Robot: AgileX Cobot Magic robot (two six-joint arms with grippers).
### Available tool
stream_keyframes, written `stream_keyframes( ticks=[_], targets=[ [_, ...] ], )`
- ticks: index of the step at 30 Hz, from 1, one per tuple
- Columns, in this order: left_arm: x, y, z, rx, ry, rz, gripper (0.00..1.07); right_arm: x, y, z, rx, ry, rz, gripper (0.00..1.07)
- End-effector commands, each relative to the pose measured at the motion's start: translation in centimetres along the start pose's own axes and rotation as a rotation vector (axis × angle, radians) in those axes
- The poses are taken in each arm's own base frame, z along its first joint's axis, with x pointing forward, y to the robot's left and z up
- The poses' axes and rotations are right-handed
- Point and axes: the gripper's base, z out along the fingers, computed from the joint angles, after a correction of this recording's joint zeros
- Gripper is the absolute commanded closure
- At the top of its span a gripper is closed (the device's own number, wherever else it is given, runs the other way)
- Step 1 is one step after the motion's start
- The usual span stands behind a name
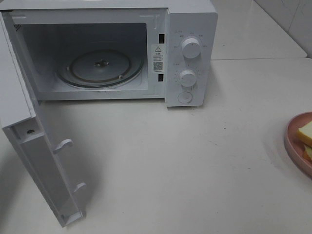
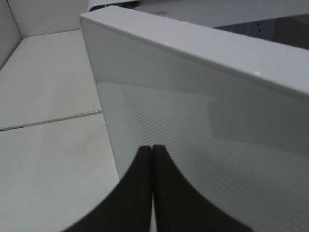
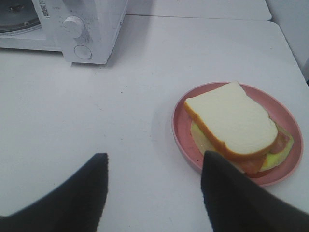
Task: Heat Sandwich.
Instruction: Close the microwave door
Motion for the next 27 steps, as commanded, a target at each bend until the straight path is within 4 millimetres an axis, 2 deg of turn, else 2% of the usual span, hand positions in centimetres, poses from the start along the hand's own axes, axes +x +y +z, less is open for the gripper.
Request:
stream_keyframes(
  ticks=[1,21,27],
  targets=[
    [-0.5,0.3,0.0,-0.029,-0.069,-0.009,1.07,0.1,0.0,-0.3,0.005,-0.037,-0.009,0.5],
    [1.8,0.1,1.9,-0.007,-0.108,-0.014,1.07,0.1,0.0,-0.3,0.005,-0.037,-0.009,0.5],
    [2.4,-0.6,2.3,0.021,-0.095,0.002,1.07,0.1,0.0,-0.3,0.005,-0.037,-0.009,0.5]
  ],
)
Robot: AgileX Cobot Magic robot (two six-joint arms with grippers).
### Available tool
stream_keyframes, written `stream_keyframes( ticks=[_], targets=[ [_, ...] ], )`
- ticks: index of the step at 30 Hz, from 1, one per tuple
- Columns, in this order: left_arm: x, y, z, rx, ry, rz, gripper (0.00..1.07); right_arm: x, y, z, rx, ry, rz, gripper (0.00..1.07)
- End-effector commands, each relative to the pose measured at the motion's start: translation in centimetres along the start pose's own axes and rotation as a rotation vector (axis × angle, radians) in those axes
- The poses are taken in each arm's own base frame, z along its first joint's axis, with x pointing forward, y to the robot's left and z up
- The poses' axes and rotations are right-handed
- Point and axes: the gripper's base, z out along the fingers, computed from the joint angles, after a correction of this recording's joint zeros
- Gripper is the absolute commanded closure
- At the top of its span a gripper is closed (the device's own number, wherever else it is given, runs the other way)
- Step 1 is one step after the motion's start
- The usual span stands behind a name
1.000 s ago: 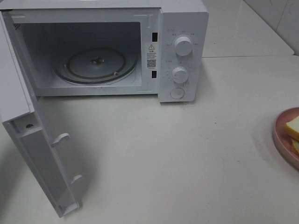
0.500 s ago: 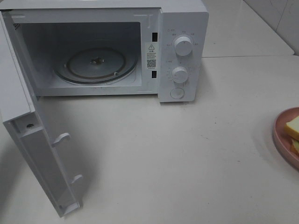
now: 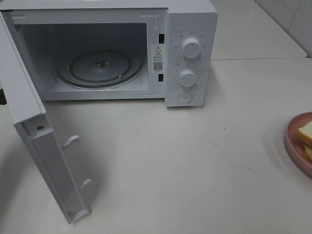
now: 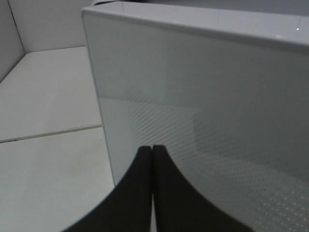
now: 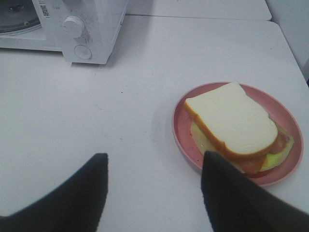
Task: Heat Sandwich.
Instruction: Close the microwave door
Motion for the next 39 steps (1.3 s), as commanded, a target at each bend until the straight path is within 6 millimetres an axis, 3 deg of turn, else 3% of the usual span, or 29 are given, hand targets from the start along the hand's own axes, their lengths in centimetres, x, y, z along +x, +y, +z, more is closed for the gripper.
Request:
stream_keyframes(
  ticks=[1,16,31,39],
  targets=[
    [-0.2,-0.4,0.1,0.01,-0.026,0.013,1.07,0.1,0.0,-0.3,0.005,-0.037,-0.009,0.5],
    [-0.3,-4.4,1.8,0.022,-0.032,0.173,1.07,0.1,0.0,-0.3,0.005,-0.037,-0.009,0.5],
    [-0.3,-5.6,2.8,0.058,0.056,0.306,1.07,0.1,0.0,-0.3,0.005,-0.037,-0.009,0.5],
    [-1.5,-8.7,4.0,0.076,0.091,0.458,1.07,0.1,0.0,-0.3,0.005,-0.037,-0.009,0.5]
  ],
)
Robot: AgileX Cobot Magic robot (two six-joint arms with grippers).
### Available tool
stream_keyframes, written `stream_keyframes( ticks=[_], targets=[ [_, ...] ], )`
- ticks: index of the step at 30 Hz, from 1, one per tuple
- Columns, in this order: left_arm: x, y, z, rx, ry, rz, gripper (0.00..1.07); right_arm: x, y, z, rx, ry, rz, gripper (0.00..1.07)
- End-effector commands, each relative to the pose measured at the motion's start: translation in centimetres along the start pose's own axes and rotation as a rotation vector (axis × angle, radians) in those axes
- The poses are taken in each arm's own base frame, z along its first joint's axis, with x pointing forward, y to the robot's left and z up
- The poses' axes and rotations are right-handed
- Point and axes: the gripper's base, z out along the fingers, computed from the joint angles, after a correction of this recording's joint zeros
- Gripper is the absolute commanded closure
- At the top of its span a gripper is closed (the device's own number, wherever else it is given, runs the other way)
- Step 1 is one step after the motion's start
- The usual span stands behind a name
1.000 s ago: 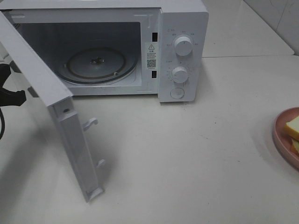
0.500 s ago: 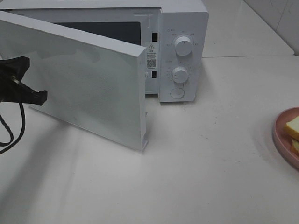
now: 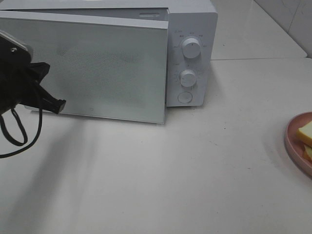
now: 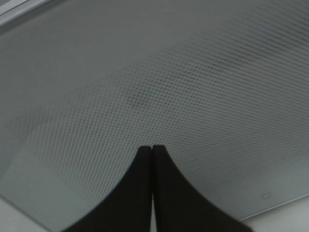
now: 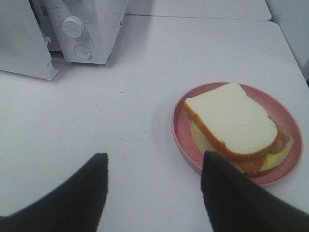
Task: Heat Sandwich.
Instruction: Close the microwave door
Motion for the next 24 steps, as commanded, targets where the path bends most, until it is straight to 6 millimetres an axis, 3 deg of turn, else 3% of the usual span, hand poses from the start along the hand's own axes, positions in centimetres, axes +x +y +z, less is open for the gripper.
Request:
stream_keyframes(
  ticks=[1,11,24],
  targets=[
    [-1.4,-0.9,0.4,-0.026,0.01,0.068,1.07,0.1,0.0,-0.3,0.005,-0.037,-0.009,0.5],
    [-4.3,-4.6,0.2,0.029,-0.037,0.237,1.07,0.1,0.0,-0.3,0.005,-0.037,-0.009,0.5],
    [-5.3,-6.5,-0.6,-0.002,0.032,0.495,1.07,0.1,0.0,-0.3,0.005,-0.037,-0.009,0.5]
  ],
)
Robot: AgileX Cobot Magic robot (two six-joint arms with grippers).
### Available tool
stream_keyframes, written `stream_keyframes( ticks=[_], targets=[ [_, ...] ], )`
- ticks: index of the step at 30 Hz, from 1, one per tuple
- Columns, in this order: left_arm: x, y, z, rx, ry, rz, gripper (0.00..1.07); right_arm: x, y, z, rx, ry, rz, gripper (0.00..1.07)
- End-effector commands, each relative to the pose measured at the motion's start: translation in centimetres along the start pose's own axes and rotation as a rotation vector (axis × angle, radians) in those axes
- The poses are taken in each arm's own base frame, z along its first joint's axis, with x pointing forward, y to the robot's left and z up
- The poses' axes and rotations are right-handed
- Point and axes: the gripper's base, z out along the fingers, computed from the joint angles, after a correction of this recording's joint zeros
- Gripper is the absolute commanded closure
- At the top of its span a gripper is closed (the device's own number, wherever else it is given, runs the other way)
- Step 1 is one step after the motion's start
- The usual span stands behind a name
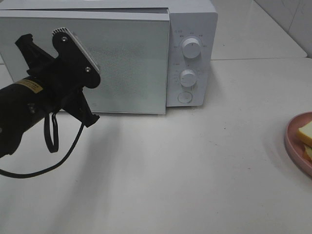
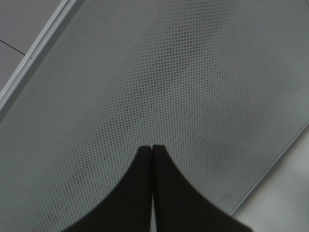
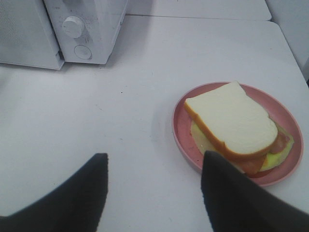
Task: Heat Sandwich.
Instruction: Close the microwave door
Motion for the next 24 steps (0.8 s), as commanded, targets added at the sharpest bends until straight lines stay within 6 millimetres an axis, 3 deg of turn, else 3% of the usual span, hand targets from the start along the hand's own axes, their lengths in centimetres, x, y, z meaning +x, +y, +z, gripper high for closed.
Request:
stream_keyframes(
  ticks=[1,6,12,17,24],
  targets=[
    [-1.1,0.2,0.0,-0.031,0.037,0.048,1.07,0.1,0.0,-0.3,0.005,-0.037,-0.009,0.5],
    [-2.8,0.3,0.2,-0.059,0.086,0.146,1.07,0.1,0.0,-0.3,0.005,-0.037,-0.009,0.5],
    [-3.7,-1.4,0.9,-0.16,0.145,0.386,1.07,0.1,0.0,-0.3,0.005,-0.037,-0.009,0.5],
    [-3.8,-3.1,1.5,-0.266,0.172,0.51,1.07,0.1,0.0,-0.3,0.005,-0.037,-0.009,0.5],
    [-2.9,-4.6,2.1,-0.259,0.202,0.552,1.07,0.1,0.0,-0.3,0.005,-0.037,-0.009,0.5]
  ],
)
